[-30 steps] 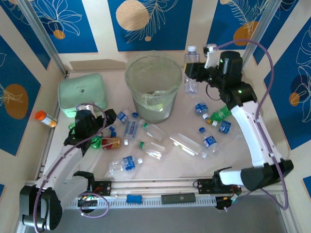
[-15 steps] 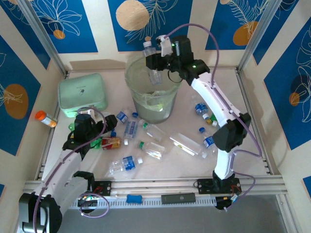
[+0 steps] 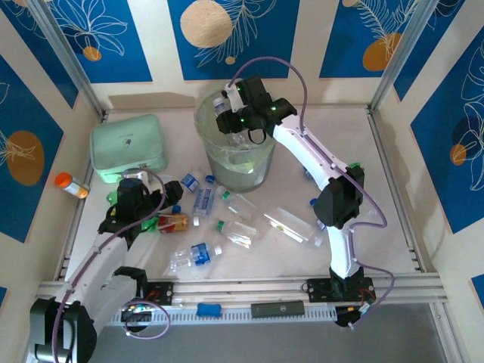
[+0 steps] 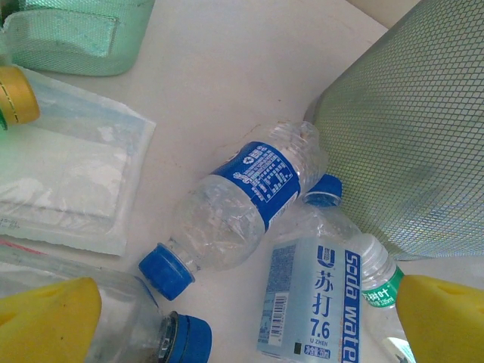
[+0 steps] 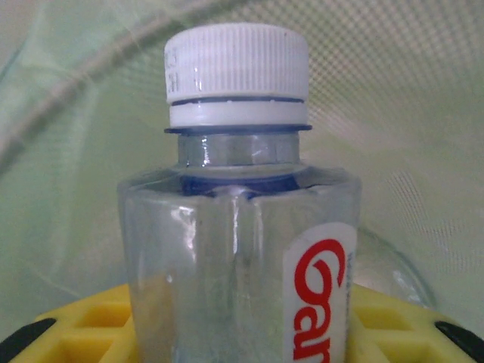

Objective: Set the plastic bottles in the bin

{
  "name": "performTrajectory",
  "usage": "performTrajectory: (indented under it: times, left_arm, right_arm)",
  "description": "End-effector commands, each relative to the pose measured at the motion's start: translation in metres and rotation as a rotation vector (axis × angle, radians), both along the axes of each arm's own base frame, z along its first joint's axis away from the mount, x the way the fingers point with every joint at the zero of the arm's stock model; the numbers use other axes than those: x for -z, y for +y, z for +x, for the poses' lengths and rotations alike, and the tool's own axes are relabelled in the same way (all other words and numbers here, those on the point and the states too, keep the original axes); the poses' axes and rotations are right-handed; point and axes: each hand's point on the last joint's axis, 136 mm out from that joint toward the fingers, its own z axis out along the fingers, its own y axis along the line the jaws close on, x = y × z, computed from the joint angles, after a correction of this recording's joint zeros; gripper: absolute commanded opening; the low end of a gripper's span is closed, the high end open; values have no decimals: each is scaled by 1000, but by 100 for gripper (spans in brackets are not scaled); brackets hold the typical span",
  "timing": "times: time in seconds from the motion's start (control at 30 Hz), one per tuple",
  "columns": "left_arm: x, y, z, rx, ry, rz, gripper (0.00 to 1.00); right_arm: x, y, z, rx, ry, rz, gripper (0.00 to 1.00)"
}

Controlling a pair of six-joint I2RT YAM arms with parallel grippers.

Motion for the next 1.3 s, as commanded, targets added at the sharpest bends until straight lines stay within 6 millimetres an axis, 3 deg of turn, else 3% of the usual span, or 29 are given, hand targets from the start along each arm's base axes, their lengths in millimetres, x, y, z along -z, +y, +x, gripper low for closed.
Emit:
performTrajectory:
  times: [0.0,0.13,0.3,0.5,0.67,0.8,1.03,1.13,1.27]
  left_arm:
    - [1,1,-1,10,-1,4,100]
    - [1,1,-1,9,0,2,100]
    - [2,1,-2,6,7,0,100]
    - [-2,2,-1,1,9,9,100]
    - [-8,3,4,0,5,19,100]
    - [-11,1,10,10,15,24,100]
    - [-13,-7,23,54,64,30,100]
    - [-13,-9,29,71,108,49,100]
    - [-12,-13,36,130,171,97,100]
  right_arm:
    - [2,-5,2,11,-22,-63,48]
    - [2,-4,3,11,-27,-69,52]
    - [-21,-3,5,13,-76,-44,64]
    - [-74,-5,-1,5,-180,20,75]
    - [-118,-15,-22,-7,-266,77,81]
    - [-134,-29,-43,-1,-308,117,84]
    - [-134,-76,-80,69,-345,207,92]
    - [-120,-101,-88,128,-326,234,100]
    - [-84,-140,-97,230,-249,273,99]
